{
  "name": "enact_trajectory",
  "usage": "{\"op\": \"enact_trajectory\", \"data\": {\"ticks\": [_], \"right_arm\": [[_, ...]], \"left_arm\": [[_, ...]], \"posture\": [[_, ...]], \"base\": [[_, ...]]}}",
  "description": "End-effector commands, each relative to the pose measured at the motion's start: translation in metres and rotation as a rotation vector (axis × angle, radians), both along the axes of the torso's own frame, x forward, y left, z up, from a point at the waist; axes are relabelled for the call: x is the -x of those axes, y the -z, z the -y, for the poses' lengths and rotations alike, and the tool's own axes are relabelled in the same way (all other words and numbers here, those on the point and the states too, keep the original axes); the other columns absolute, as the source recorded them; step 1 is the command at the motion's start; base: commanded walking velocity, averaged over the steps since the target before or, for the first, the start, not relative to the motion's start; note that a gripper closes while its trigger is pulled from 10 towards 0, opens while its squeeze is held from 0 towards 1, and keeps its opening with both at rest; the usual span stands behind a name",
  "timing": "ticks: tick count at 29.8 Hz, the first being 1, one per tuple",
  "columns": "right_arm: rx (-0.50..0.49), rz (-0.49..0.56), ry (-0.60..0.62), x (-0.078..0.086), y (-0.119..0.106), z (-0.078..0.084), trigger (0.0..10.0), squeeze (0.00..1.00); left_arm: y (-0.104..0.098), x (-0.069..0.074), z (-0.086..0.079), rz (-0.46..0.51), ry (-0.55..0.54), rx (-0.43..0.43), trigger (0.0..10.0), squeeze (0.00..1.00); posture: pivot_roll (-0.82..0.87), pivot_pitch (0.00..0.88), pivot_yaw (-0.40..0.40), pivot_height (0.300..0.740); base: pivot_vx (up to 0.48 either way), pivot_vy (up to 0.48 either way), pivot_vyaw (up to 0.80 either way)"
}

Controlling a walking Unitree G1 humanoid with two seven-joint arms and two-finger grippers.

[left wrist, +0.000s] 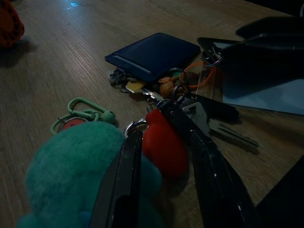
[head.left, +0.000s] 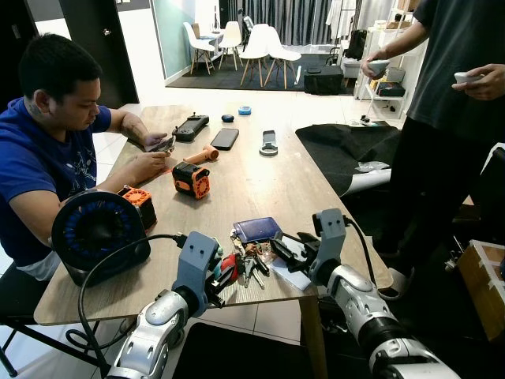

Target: Hang keys on a hook

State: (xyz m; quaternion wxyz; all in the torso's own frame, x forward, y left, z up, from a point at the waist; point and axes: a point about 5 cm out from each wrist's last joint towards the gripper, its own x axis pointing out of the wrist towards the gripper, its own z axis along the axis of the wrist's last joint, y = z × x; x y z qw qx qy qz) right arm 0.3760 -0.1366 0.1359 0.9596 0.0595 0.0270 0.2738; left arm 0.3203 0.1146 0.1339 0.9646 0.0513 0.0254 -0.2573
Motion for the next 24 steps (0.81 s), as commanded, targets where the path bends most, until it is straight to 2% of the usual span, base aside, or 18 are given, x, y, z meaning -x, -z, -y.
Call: {"op": "enact_trajectory", "data": {"ticks": [1,7,13,24], "right_arm": [[0.005,-0.014,-0.032,0.003,0.004,-0.005,10.0,0.0],[0.001,0.0,-0.067,0.009,0.004,-0.004,10.0,0.0],[-0.079,-0.036,-0.014,0.014,0.008,0.002,10.0,0.0],[-0.071,-0.086,0.036,0.013,0.013,0.006,10.0,0.0]], "left_arm": [[0.003,0.001,-0.001,-0.01,-0.001,-0.01,10.0,0.0],[0.001,0.0,0.0,-0.011,-0.001,0.005,10.0,0.0],[0.001,0.0,0.001,-0.012,0.005,0.011,10.0,0.0],[0.002,-0.001,0.003,-0.018,0.01,0.01,10.0,0.0]], "posture": [[0.05,0.125,0.036,0.74],[0.05,0.123,0.034,0.74],[0.04,0.121,0.037,0.74],[0.04,0.122,0.039,0.74]], "base": [[0.0,0.0,0.0],[0.0,0.0,0.0],[0.0,0.0,0.0],[0.0,0.0,0.0]]}}
